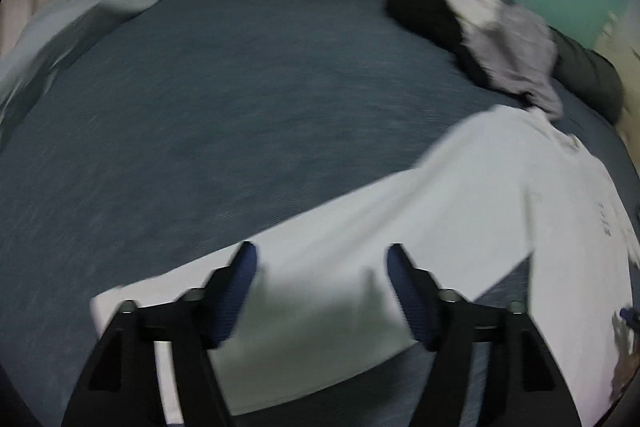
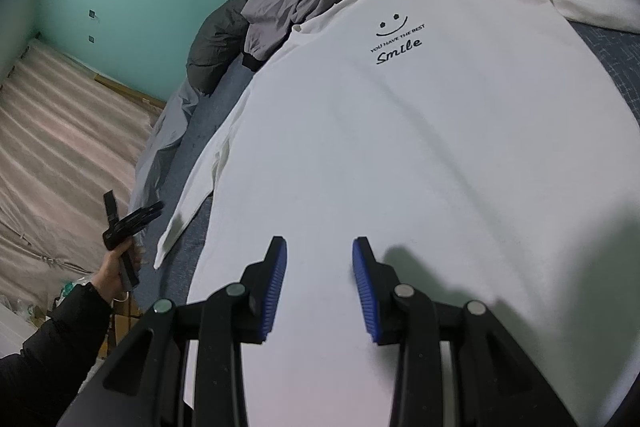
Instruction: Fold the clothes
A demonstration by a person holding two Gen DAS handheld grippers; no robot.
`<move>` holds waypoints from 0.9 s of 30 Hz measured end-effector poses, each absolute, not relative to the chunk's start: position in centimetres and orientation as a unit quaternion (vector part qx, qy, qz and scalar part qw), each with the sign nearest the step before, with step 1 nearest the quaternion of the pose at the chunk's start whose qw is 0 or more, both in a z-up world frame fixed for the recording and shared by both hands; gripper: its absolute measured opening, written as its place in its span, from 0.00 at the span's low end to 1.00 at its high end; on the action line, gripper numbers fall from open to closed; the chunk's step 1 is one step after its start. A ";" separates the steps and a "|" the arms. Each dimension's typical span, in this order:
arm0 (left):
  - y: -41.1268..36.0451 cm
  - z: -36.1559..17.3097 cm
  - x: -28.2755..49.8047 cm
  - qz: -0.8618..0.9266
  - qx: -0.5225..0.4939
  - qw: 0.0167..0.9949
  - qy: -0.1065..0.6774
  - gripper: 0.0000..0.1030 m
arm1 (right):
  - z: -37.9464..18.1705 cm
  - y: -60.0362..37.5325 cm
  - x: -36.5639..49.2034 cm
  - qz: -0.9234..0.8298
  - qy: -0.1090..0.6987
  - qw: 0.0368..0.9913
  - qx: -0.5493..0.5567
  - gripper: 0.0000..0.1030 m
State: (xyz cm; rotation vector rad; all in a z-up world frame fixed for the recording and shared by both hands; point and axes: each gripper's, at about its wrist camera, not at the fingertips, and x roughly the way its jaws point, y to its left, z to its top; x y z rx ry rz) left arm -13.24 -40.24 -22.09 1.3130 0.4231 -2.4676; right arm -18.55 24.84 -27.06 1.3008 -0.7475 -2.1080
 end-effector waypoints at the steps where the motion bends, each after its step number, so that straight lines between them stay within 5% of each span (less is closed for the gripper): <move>1: -41.7 -22.2 -12.1 -0.858 0.459 0.167 0.158 0.71 | -27.1 24.7 -18.5 -0.784 -0.277 0.272 0.485 0.33; 20: -50.5 -25.9 -4.1 -0.825 0.442 0.249 0.248 0.69 | -27.7 23.0 -18.1 -0.788 -0.250 0.259 0.499 0.33; 22: -50.5 -26.2 -4.1 -0.825 0.443 0.248 0.248 0.54 | -27.7 23.1 -18.0 -0.789 -0.249 0.258 0.498 0.33; 24: -50.5 -26.3 -4.1 -0.825 0.447 0.250 0.239 0.21 | -27.8 23.1 -18.0 -0.789 -0.250 0.256 0.499 0.33; 27: -50.5 -25.8 -4.3 -0.830 0.448 0.235 0.233 0.06 | -27.9 23.1 -18.1 -0.789 -0.249 0.254 0.501 0.33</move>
